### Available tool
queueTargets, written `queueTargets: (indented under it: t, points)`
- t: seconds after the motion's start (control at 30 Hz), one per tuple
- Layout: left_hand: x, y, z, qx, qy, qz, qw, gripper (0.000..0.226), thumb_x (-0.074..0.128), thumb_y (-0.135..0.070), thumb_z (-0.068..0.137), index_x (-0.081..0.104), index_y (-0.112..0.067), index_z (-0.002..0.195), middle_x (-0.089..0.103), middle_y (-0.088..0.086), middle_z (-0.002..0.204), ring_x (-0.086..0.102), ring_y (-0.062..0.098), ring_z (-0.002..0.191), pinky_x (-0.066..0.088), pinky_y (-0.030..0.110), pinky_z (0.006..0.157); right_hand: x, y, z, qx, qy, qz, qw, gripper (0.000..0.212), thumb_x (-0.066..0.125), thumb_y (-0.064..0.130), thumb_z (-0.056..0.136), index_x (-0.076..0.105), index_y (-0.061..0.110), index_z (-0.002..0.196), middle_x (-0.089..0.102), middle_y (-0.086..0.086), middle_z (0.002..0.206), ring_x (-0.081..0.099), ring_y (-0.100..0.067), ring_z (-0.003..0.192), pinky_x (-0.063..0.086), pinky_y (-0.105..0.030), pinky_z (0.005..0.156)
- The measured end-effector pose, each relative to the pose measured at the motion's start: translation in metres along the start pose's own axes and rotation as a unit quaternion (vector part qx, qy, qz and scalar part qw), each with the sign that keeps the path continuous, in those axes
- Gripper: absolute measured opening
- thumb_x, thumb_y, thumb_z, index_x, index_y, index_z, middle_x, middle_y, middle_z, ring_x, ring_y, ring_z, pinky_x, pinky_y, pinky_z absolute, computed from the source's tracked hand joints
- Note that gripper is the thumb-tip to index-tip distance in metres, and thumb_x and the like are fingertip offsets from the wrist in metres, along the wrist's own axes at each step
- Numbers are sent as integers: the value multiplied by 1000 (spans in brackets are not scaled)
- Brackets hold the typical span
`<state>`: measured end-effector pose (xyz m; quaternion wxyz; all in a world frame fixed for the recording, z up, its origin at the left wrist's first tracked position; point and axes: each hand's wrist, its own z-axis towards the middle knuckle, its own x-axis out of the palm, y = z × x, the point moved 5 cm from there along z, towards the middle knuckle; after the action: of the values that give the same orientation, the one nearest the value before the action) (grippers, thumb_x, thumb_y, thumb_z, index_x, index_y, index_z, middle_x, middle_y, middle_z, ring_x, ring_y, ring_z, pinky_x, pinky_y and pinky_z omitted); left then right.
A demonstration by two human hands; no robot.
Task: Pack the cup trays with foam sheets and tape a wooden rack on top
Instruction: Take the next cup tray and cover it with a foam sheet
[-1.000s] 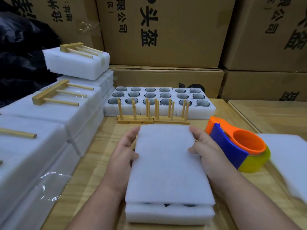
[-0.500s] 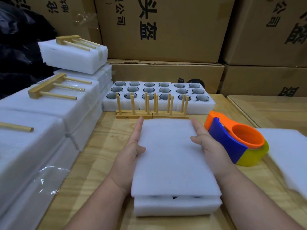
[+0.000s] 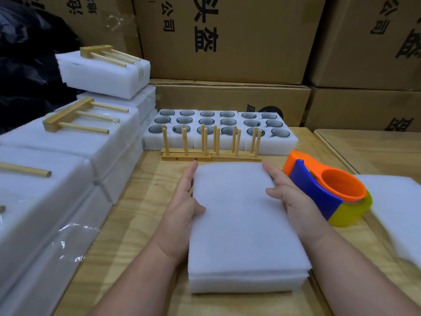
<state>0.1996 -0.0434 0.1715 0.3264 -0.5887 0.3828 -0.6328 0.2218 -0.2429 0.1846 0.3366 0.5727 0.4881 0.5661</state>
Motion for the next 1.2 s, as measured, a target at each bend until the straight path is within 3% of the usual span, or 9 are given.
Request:
queueTargets:
  t: [0.1, 0.27, 0.43, 0.6, 0.77, 0.93, 1.0, 1.1, 1.2]
  points:
    - [-2, 1, 1, -2, -2, 15, 1000, 86, 44, 1, 58, 54, -41, 133, 76, -13, 112, 75, 15, 98, 60, 31, 66, -2, -1, 5, 18, -10, -61, 998, 74, 49, -11, 83, 61, 50, 123, 55, 17, 123, 63, -18, 108, 60, -24, 60]
    - [-5, 2, 1, 1, -6, 33, 999, 87, 45, -1, 60, 54, -40, 137, 75, -12, 114, 75, 17, 101, 60, 33, 69, -5, -3, 11, 33, -32, -127, 991, 82, 49, -16, 79, 65, 64, 92, 48, 25, 113, 58, -14, 104, 58, -22, 59]
    - [-6, 2, 2, 1, 0, 31, 1000, 87, 45, -1, 59, 56, -39, 137, 76, -9, 112, 75, 18, 99, 60, 34, 69, -7, -6, 10, 37, -31, -116, 992, 84, 45, -17, 79, 64, 61, 101, 50, 13, 131, 59, -18, 114, 59, -32, 72]
    - [-6, 2, 1, 6, -9, 26, 1000, 88, 45, -1, 58, 56, -38, 137, 76, -8, 109, 75, 18, 96, 60, 34, 67, -3, -2, 9, 66, -45, -121, 989, 88, 39, -24, 79, 60, 58, 104, 48, 18, 113, 57, -12, 96, 56, -22, 51]
    - [-5, 1, 0, 5, -15, 16, 1000, 88, 45, -1, 58, 57, -39, 136, 75, -9, 107, 75, 19, 96, 60, 35, 70, -2, -4, 3, 70, -53, -91, 992, 91, 36, -24, 73, 68, 59, 93, 52, 11, 125, 64, -15, 99, 59, -31, 61]
    - [-9, 2, 2, 10, -24, 18, 1000, 84, 47, -3, 58, 61, -42, 132, 74, -11, 107, 73, 21, 99, 59, 41, 77, 1, 3, -4, 67, -58, -115, 989, 92, 36, -27, 70, 64, 54, 103, 53, 19, 114, 60, -13, 98, 56, -30, 60]
    - [-10, 2, 3, 15, -30, 5, 999, 78, 47, -5, 61, 64, -41, 127, 75, -10, 108, 74, 22, 96, 60, 40, 73, 3, 9, -10, 50, -54, -132, 989, 87, 47, -17, 62, 66, 50, 114, 64, 17, 118, 69, -15, 99, 57, -28, 65]
    - [-16, 0, 6, 29, -82, -24, 996, 58, 52, -11, 68, 73, -38, 114, 77, 1, 110, 71, 20, 76, 55, 34, 59, 4, 26, -17, -8, -66, -155, 986, 70, 50, -13, 85, 64, 39, 129, 72, 24, 116, 71, 4, 99, 56, -15, 67]
    - [-32, -2, 9, 57, -188, -8, 981, 26, 65, -22, 84, 78, -33, 104, 73, 0, 99, 65, 19, 90, 50, 39, 81, 2, 47, -24, -73, -117, -204, 969, 52, 55, -7, 94, 72, 33, 122, 70, 19, 125, 62, 7, 115, 49, -15, 82]
